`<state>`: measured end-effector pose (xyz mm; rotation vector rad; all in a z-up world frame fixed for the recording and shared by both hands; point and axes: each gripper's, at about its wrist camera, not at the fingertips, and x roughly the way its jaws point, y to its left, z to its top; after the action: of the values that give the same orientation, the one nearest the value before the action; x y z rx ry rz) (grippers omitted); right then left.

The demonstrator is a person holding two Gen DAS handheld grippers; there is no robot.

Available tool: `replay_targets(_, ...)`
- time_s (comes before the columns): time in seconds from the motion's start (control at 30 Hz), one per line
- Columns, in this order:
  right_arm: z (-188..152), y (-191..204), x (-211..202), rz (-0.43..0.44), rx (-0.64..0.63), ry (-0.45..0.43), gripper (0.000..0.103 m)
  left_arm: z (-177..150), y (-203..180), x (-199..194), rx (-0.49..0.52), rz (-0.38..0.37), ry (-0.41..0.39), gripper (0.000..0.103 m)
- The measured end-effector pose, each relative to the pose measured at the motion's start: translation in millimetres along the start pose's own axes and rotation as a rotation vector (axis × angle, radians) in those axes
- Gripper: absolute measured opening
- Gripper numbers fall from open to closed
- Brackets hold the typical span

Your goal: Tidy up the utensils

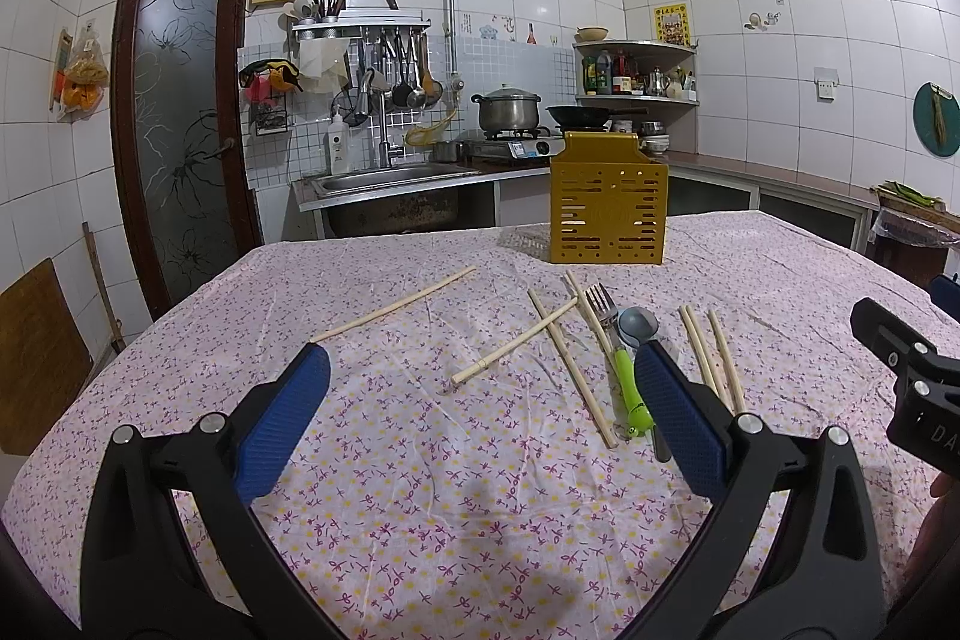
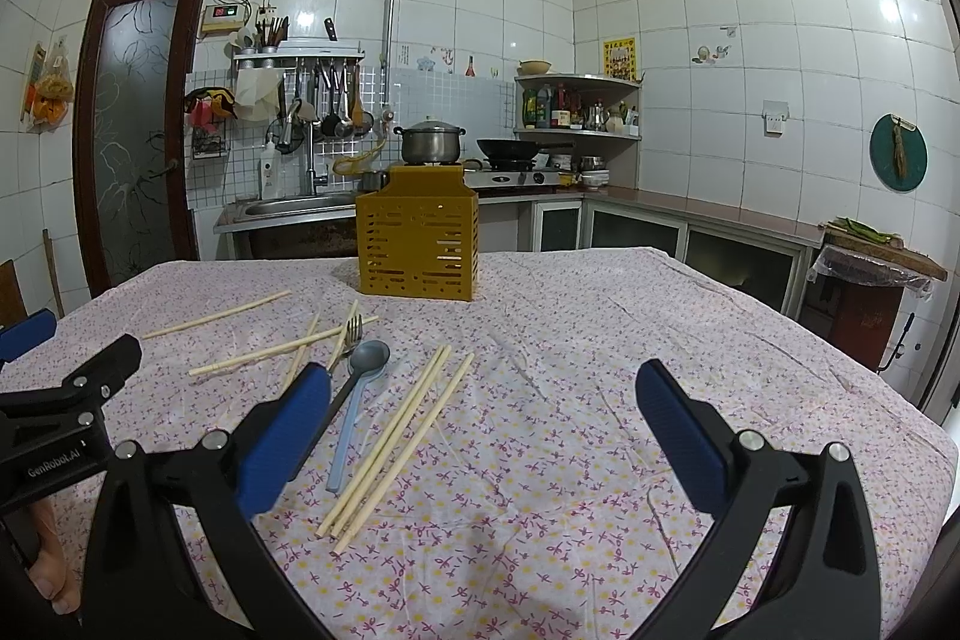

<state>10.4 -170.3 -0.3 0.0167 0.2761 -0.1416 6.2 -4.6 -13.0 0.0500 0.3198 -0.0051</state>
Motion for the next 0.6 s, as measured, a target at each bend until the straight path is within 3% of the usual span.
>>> replay_targets(0.6, 0.0, 3.1, 0.1, -0.018, -0.011, 0.021, 0.099, -4.8, 2.0, 7.0, -0.006, -0.018, 0.029, 0.098)
